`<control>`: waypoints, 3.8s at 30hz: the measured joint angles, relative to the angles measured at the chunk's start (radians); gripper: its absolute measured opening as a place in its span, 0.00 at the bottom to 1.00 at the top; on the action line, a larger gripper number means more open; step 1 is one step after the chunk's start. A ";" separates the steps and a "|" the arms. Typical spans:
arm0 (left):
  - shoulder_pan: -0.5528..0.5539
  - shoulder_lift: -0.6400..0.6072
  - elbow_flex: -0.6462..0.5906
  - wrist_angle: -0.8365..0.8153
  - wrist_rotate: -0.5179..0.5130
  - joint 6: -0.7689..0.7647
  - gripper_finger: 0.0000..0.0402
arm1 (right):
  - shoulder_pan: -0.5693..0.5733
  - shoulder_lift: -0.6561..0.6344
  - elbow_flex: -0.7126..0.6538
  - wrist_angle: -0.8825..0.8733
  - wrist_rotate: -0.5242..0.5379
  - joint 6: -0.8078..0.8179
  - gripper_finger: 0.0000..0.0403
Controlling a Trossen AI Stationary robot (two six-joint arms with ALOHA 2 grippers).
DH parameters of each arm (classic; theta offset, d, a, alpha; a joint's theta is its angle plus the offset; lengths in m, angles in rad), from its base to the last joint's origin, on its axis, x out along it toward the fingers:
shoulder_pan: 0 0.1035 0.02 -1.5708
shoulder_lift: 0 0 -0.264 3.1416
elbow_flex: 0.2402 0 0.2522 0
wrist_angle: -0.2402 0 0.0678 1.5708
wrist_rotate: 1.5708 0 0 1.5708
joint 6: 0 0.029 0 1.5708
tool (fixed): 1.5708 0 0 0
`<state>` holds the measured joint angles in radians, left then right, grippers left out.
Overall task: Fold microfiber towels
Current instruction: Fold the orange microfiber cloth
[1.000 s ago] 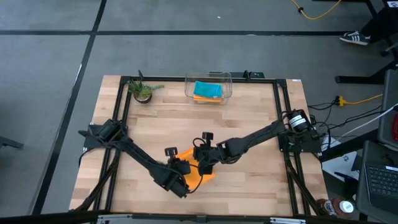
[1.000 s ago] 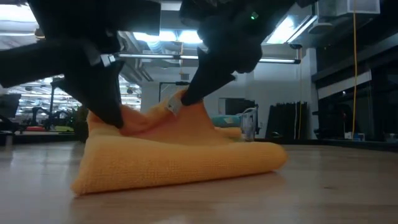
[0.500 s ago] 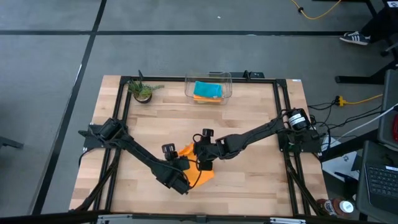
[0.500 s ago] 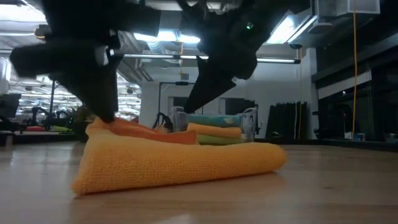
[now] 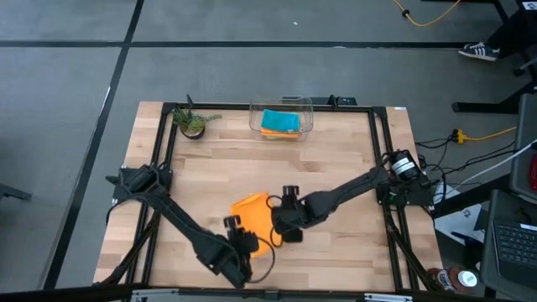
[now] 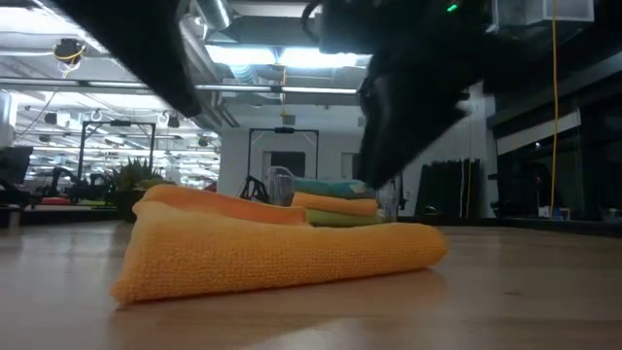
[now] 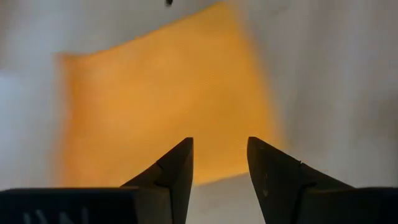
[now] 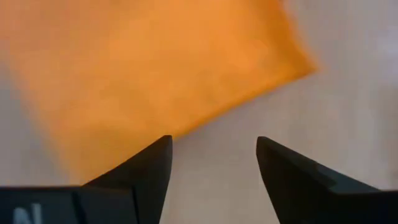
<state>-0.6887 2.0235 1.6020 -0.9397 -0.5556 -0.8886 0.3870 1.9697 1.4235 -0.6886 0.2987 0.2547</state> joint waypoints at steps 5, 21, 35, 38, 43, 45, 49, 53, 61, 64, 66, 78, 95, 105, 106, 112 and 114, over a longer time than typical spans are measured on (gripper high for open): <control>-0.026 0.001 -0.088 0.354 0.001 0.088 0.36 | 0.066 0.000 -0.038 0.074 -0.125 -0.162 0.58; -0.034 0.010 -0.136 0.459 0.051 0.356 0.36 | 0.127 0.000 -0.084 0.236 -0.195 -0.189 0.58; 0.041 0.010 -0.192 0.457 0.191 0.237 0.57 | 0.100 0.000 -0.153 0.317 -0.210 -0.189 0.58; 0.040 0.017 -0.192 0.463 0.191 0.237 0.58 | 0.100 0.000 -0.212 0.402 -0.221 -0.187 0.59; 0.033 0.073 -0.192 0.466 0.242 0.229 0.58 | 0.101 0.000 -0.279 0.497 -0.223 -0.180 0.59; 0.033 0.084 -0.190 0.465 0.243 0.209 0.58 | 0.101 0.000 -0.293 0.506 -0.224 -0.166 0.59; 0.031 0.099 -0.187 0.467 0.226 0.188 0.58 | 0.101 -0.003 -0.314 0.525 -0.223 -0.154 0.59; 0.026 0.099 -0.188 0.470 0.208 0.190 0.58 | 0.101 -0.003 -0.310 0.525 -0.221 -0.154 0.59; 0.026 0.102 -0.190 0.474 0.196 0.212 0.58 | 0.101 0.002 -0.297 0.546 -0.213 -0.185 0.59; 0.022 0.102 -0.191 0.481 0.183 0.212 0.58 | 0.101 0.002 -0.284 0.537 -0.202 -0.182 0.59; 0.019 0.103 -0.191 0.482 0.176 0.212 0.58 | 0.101 0.001 -0.254 0.502 -0.201 -0.180 0.59; 0.015 0.103 -0.191 0.484 0.170 0.211 0.58 | 0.100 0.022 -0.136 0.373 -0.171 -0.208 0.59; 0.002 0.104 -0.192 0.484 0.164 0.199 0.58 | 0.098 0.127 -0.129 0.368 -0.202 -0.133 0.59; 0.000 0.104 -0.192 0.468 0.166 0.161 0.58 | 0.099 0.128 -0.131 0.367 -0.202 -0.126 0.59; 0.000 0.104 -0.192 0.467 0.166 0.161 0.58 | 0.099 0.128 -0.131 0.367 -0.202 -0.119 0.59; 0.000 0.104 -0.192 0.465 0.169 0.158 0.58 | 0.099 0.128 -0.131 0.362 -0.198 -0.016 0.59; 0.000 0.104 -0.192 0.465 0.169 0.157 0.58 | 0.099 0.128 -0.131 0.364 -0.198 0.010 0.59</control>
<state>-0.6891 2.1277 1.4101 -0.4746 -0.3862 -0.7315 0.4858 2.0975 1.2922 -0.3250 0.1009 0.2649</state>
